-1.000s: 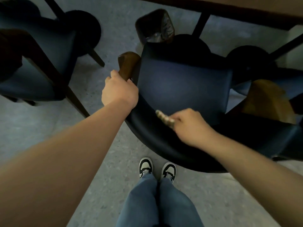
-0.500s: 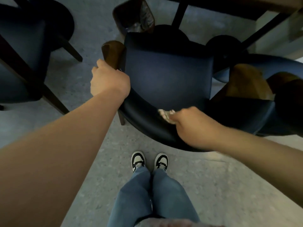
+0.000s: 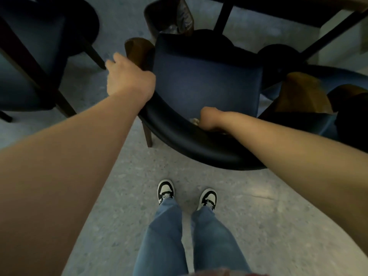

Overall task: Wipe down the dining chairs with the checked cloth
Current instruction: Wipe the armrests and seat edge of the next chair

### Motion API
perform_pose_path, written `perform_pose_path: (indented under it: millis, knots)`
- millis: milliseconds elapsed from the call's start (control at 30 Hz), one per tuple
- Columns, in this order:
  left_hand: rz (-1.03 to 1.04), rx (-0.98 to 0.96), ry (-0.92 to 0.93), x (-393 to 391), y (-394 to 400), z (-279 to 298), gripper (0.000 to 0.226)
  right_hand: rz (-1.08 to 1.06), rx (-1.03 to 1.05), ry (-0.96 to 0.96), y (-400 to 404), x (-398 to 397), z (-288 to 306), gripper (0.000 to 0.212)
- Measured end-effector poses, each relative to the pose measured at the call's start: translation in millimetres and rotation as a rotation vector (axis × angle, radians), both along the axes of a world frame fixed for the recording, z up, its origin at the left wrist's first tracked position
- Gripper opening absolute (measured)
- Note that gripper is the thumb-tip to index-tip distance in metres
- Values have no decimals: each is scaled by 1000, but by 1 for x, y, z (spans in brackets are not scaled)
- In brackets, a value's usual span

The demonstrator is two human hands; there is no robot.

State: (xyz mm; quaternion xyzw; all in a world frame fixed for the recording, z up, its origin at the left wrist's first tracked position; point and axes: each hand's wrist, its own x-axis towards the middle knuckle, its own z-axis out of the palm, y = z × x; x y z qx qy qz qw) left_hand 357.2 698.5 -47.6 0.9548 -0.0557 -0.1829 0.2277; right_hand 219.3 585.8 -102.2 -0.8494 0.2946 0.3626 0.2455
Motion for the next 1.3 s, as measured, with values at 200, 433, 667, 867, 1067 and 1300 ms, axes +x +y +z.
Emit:
perform_pose_path:
  millis: [200,433,667,867,1067,1300]
  knots:
    - [-354,250,-194,-71,-3,2,77,34,92,-328,10,-48,67,25]
    - [-650,178,-235,-108,-4,4,39,290,73,-501,-3,-99,77,37]
    - [-1117,376,18,-92,-11,7,29,359,-207,-272,-92,-153,84,36]
    - [-1092,342,6,-89,-11,3,38,60,5,-498,-15,-105,71,39]
    - [-1089,336,33,-91,-12,7,35,280,49,-405,-69,-132,67,51]
    - [-1090,304,13,-91,-11,7,29,114,-224,-200,-169,-158,88,41]
